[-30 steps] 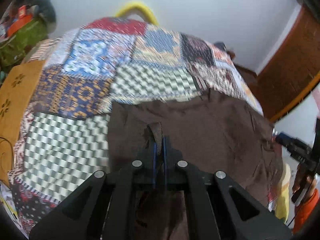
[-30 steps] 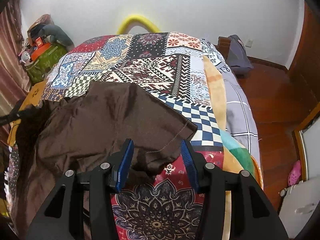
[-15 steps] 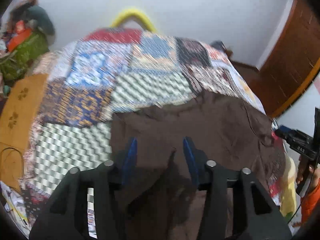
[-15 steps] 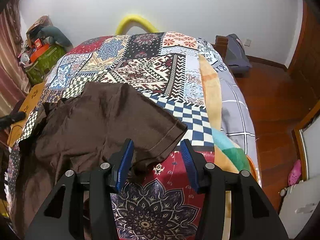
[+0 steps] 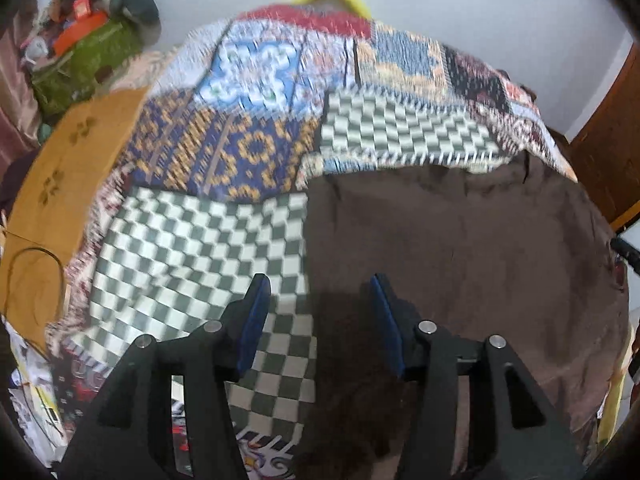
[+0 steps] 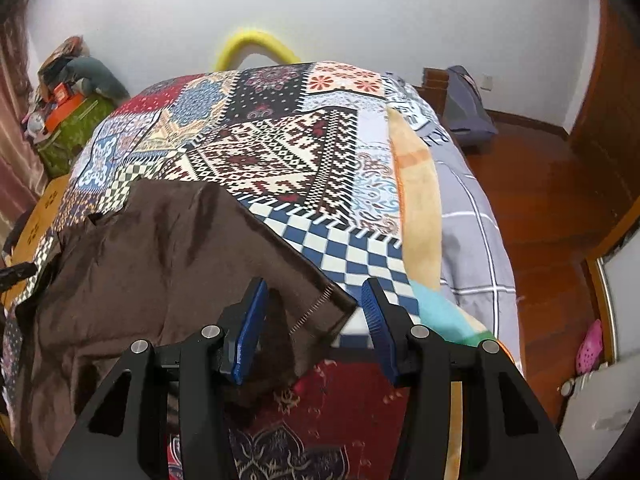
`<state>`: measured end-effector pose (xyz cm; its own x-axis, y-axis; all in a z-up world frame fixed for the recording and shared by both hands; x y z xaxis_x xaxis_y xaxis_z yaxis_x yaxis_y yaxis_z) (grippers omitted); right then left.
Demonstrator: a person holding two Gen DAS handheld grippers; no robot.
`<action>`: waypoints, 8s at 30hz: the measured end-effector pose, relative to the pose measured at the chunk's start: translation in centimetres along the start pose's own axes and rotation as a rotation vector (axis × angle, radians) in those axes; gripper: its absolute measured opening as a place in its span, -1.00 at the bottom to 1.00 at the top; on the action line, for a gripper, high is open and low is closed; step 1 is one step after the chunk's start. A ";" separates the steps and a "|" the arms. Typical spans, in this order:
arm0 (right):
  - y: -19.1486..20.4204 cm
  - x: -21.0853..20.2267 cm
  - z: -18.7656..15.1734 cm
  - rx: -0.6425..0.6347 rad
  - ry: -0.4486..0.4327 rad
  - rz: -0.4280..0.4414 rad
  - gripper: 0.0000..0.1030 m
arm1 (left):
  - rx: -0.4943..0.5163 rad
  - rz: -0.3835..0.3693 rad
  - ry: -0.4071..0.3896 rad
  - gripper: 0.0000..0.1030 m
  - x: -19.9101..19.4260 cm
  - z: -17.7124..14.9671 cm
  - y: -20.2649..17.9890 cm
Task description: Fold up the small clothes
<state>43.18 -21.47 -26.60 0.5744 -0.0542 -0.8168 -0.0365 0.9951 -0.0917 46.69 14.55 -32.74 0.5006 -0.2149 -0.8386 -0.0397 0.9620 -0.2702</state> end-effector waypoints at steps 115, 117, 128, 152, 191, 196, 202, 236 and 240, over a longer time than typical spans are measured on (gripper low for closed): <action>10.7 -8.2 -13.6 -0.279 0.096 0.203 -0.86 | -0.049 -0.195 0.037 -0.96 -8.2 -14.4 -4.5; 11.0 -9.3 -12.8 -0.295 0.056 0.211 -0.88 | -0.030 -0.189 -0.002 -0.96 -9.5 -13.0 -4.7; 12.6 -11.3 -6.3 -0.219 -0.079 0.239 -0.89 | 0.031 -0.085 -0.126 -0.96 -10.8 -4.8 -4.2; 8.3 -10.5 -11.6 -0.258 0.060 0.121 -0.18 | -0.004 -0.020 0.053 -0.06 -9.9 -13.5 0.5; 7.2 -18.2 -7.3 -0.134 -0.144 0.227 -0.89 | -0.002 -0.151 -0.261 -0.84 -23.5 -9.8 -4.3; 7.5 -20.0 -3.7 -0.125 -0.227 0.223 -0.89 | 0.043 -0.123 -0.335 -0.85 -25.6 -5.7 -5.4; 8.0 -20.0 0.7 -0.104 -0.277 0.211 -0.89 | 0.031 -0.081 -0.369 -0.85 -25.3 -1.4 -5.0; 10.3 -3.1 9.1 -0.140 -0.132 0.081 -0.24 | -0.057 0.047 -0.168 -0.07 -4.7 9.7 2.4; 10.4 -4.8 8.3 -0.134 -0.139 0.122 -0.18 | -0.069 0.004 -0.153 -0.03 -6.4 8.0 2.3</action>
<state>46.87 -10.17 -18.91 0.6663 0.0867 -0.7407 -0.2156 0.9732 -0.0801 50.32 19.53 -24.19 0.6263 -0.1778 -0.7591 -0.0982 0.9479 -0.3031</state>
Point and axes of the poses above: each gripper's, at about its wrist camera, not at the fingertips, and x roughly the way its jaws point, y to its left, z to its top, the point moved 10 cm from there along x, roughly the way its jaws point, and after that the axes turned 13 degrees about -z, right-handed, at the moved point
